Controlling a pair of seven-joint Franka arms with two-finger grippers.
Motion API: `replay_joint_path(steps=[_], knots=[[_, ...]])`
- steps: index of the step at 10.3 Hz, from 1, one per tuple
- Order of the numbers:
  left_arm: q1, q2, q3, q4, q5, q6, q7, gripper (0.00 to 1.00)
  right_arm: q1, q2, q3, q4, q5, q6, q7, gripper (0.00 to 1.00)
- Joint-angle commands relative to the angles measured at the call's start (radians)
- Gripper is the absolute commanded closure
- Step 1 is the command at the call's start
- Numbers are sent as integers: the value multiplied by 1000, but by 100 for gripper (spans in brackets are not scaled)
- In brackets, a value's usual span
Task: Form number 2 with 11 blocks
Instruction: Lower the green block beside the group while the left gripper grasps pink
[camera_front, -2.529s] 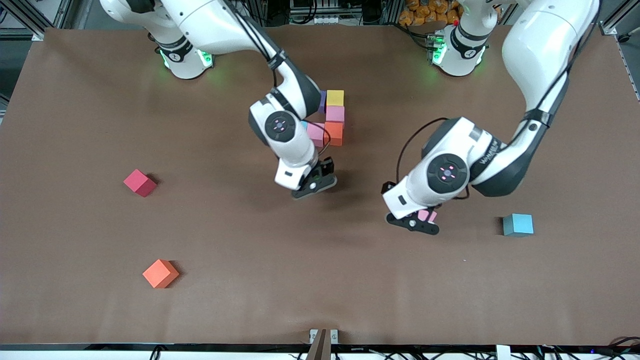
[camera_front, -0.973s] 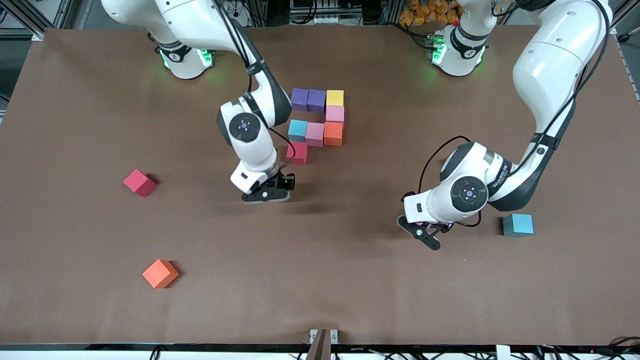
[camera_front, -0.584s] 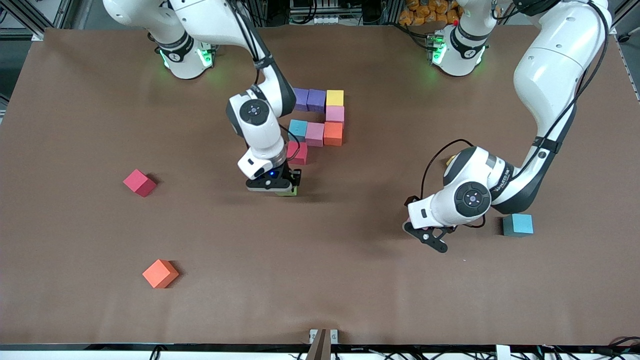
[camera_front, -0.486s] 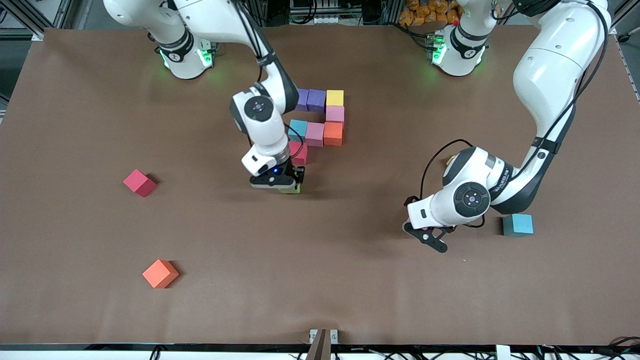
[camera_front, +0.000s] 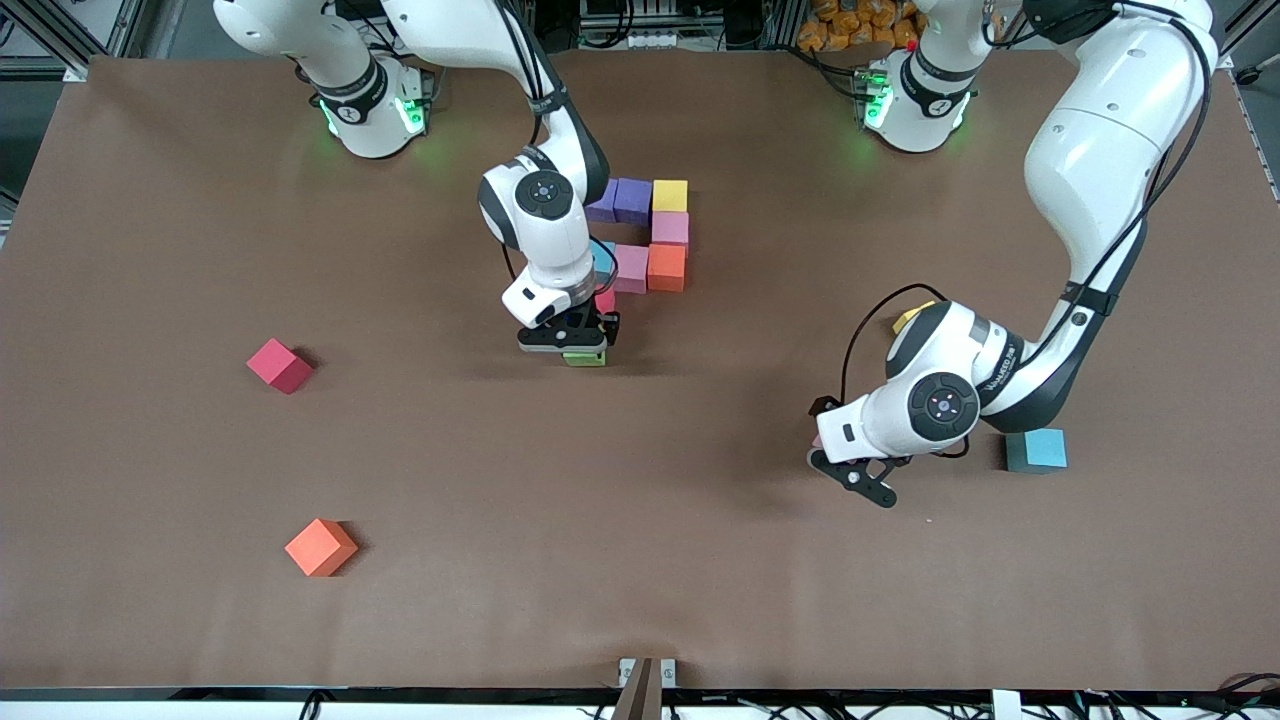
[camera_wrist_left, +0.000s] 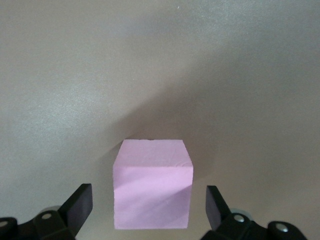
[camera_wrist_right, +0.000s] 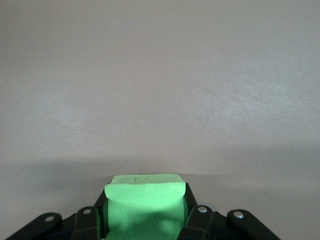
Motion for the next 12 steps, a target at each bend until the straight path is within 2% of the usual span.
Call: replay_joint_path(steps=[1, 12], knots=[[-7, 14, 6, 0, 27, 26, -27, 0, 28, -2, -20, -17, 8, 2, 37, 75], [19, 8, 5, -28, 19, 25, -30, 0, 109, -11, -19, -94, 9, 2, 77, 76]])
